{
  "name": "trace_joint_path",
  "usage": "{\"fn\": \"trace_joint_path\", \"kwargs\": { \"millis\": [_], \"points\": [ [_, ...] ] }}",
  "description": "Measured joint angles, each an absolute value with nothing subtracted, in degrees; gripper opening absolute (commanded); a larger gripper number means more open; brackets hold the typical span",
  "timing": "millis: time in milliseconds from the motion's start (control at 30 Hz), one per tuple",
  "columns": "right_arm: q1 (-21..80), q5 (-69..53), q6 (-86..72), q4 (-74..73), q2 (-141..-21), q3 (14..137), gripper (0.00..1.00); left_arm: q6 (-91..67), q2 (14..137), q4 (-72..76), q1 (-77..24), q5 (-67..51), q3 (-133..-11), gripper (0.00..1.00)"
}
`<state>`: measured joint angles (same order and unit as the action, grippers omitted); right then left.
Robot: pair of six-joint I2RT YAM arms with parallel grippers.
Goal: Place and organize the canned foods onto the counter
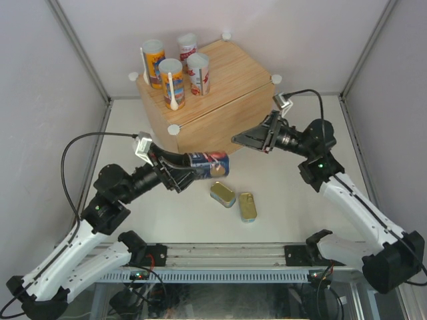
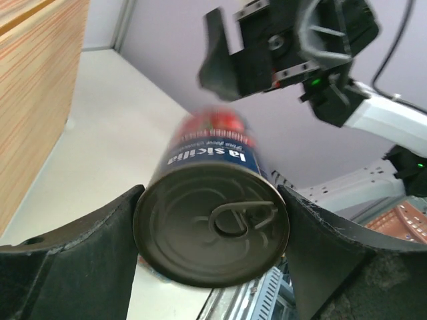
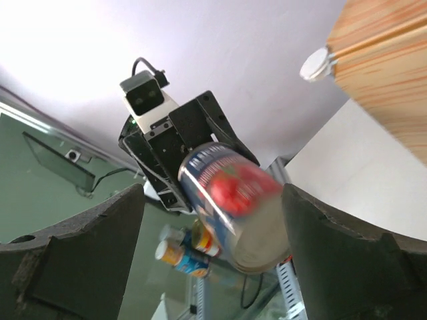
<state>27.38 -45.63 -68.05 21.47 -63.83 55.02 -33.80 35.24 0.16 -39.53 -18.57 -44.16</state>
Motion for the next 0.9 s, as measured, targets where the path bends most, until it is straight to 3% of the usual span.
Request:
{"fn": "trace_joint_path", "kwargs": {
  "millis": [167, 433, 900],
  "points": [
    [22.22, -45.56, -59.68, 12.71, -58.63, 56.55, 0.82, -31.77, 36.18, -5.30, -39.18, -17.21, -44.38, 0.00],
    [22.37, -42.46, -42.63, -5.02, -57.21, 62.81, 0.82, -30.24, 39.09, -10.92, -39.20, -17.37, -46.26, 0.00],
    [37.63, -27.11, -26.13, -22.13, -54.85, 63.09, 0.82, -29.23, 41.87, -10.92, -39.18, -17.15, -46.41, 0.00]
  ]
}}
